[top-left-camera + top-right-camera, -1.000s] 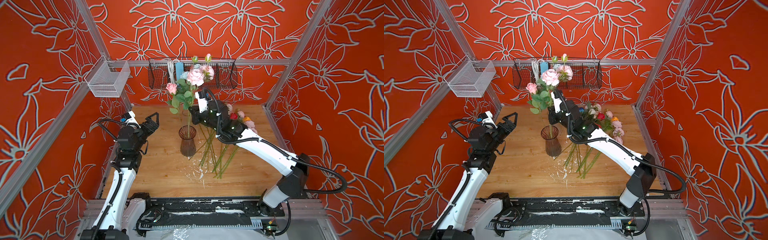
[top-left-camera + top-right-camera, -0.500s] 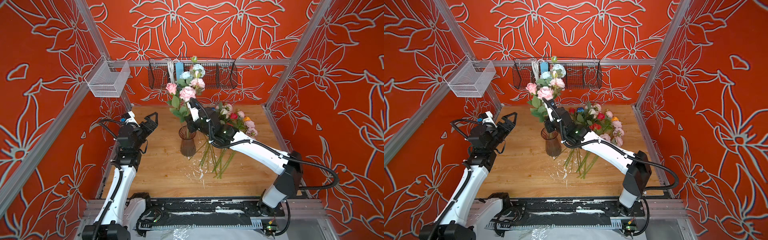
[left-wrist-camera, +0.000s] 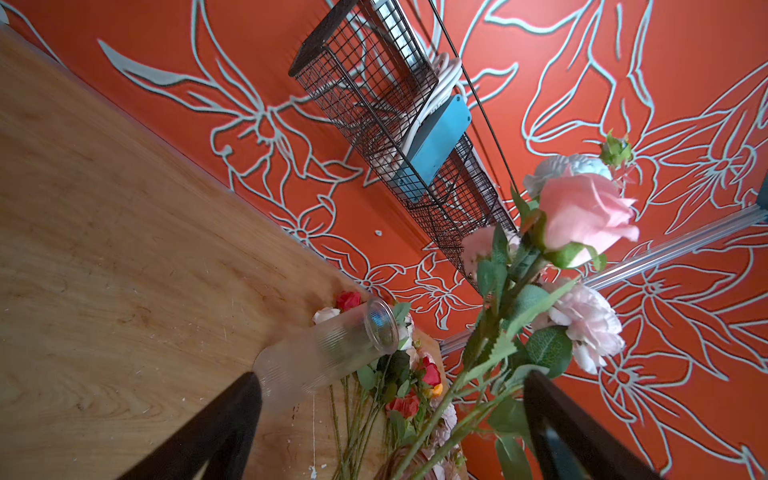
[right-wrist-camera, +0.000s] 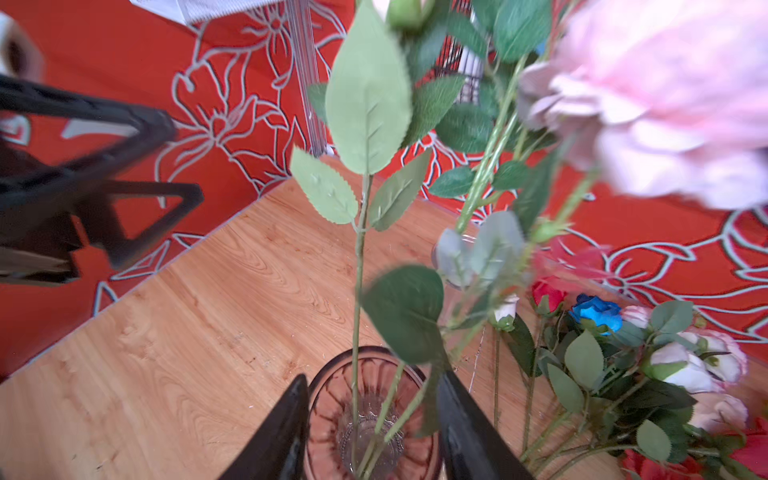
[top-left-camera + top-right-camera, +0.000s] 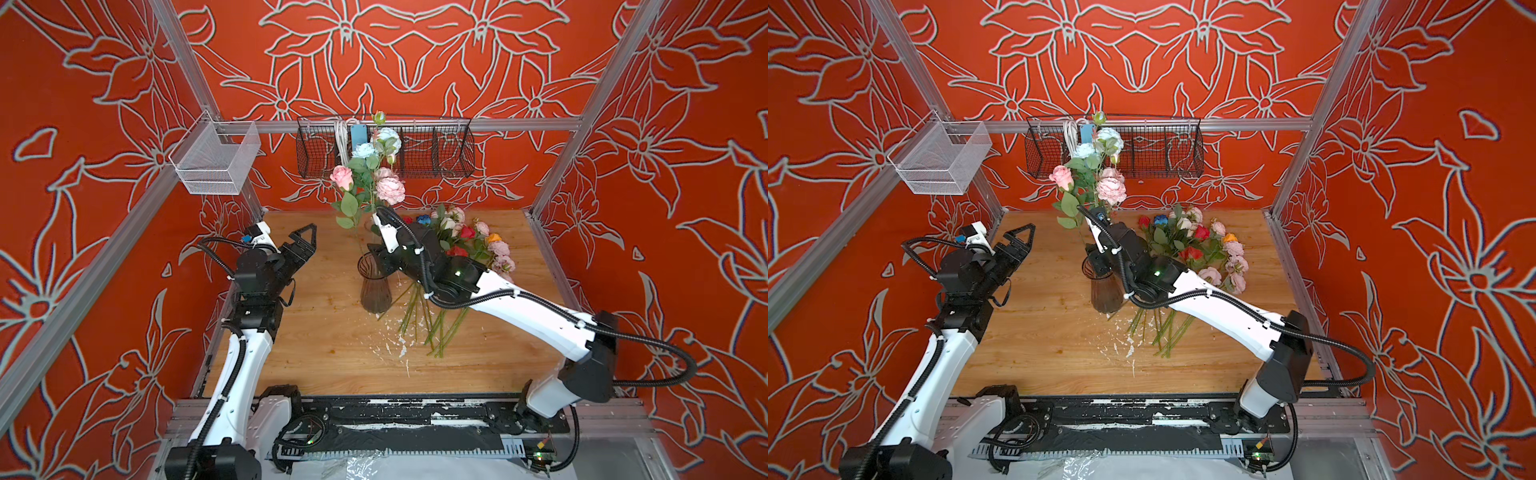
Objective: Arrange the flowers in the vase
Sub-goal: 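Move the pink spray rose over the pink vase and lower its stem in, then open the right gripper and withdraw it toward the flower pile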
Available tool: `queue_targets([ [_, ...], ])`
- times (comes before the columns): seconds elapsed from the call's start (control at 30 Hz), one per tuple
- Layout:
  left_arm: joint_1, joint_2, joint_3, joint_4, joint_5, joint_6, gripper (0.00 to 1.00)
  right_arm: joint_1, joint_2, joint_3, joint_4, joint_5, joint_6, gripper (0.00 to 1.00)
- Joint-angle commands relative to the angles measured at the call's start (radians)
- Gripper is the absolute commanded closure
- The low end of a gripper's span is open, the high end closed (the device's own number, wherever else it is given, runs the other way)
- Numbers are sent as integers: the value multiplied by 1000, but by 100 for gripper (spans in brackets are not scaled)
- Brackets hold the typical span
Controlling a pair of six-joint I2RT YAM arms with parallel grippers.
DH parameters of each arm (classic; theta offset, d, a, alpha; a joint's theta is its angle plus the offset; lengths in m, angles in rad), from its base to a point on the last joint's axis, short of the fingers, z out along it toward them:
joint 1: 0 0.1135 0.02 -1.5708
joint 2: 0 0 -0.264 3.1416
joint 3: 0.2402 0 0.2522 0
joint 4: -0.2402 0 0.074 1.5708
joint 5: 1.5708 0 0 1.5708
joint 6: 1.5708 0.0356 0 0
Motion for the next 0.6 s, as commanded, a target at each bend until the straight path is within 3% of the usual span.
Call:
queue_targets([
  [0.0,5,13,1,44,32,-19,2,6,-90,-41,-14,31,13,48],
  [0.2,1,45,29,51,122,-26,5,-10,-296,-306,72,140,69,48],
  [0.3,-14,45,52,42,166,-23,7,-76,-399,-452,57,159,161,48],
  [0.43,-56,10,46,64,170,-6,7,-285,-489,-606,-1,-23,344,52],
  [0.57,-119,1,53,102,229,45,8,-422,-471,-694,1,-146,418,62],
])
